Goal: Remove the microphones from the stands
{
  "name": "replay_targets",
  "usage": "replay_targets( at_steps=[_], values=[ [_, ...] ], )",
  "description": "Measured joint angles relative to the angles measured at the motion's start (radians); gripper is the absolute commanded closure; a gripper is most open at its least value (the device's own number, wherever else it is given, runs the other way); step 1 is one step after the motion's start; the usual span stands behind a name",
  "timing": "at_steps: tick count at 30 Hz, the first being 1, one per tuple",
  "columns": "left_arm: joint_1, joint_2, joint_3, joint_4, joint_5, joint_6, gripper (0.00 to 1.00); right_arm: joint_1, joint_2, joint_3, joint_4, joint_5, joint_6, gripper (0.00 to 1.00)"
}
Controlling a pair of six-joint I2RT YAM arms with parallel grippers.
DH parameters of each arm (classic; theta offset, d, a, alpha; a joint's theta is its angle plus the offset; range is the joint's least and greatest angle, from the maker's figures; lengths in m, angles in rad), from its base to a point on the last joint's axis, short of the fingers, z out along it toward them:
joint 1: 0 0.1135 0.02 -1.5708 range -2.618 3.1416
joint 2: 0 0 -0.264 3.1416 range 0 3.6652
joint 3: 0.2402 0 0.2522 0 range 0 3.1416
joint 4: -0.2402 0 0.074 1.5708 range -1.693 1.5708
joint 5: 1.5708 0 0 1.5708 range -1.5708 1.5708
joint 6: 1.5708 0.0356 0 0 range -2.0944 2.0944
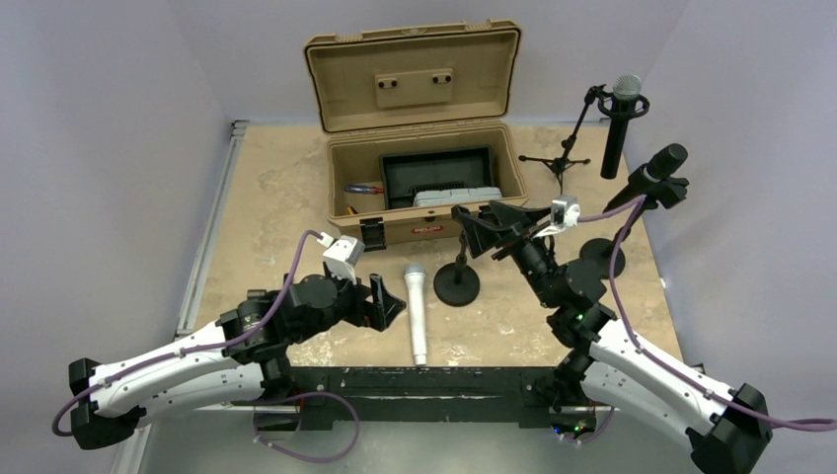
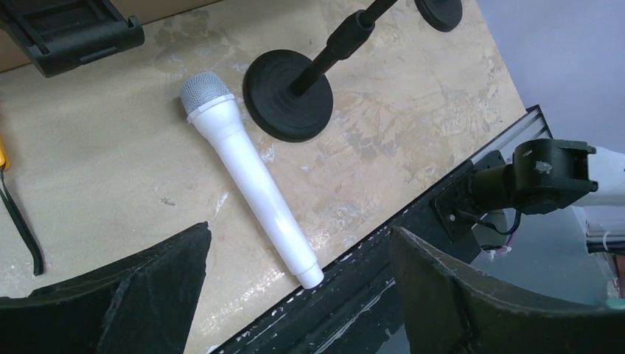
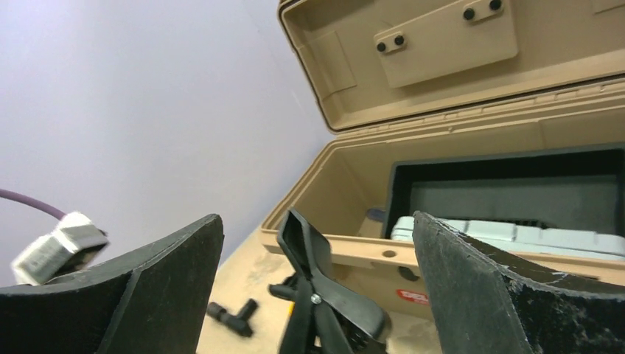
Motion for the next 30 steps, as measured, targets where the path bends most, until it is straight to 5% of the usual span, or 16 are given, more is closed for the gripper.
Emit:
replay_targets(
  at_steps=[7,19,30],
  values=[
    [0.000,0.010,0.010,0.000,0.018,0.000,0.12,0.000,0.032,0.137,-0.166,-0.069,0.121,0.03],
    [0.000,-0.001,0.012,-0.008,0.036,-0.001,0.14,-0.016,0.222,0.414,-0.472,-0.092,-0.026,0.51],
    [0.000,0.042,0.023,-0.006,0.047,0.000,0.14,-0.016,0.288,0.492,-0.602,-0.130,-0.159,0.62]
  ],
)
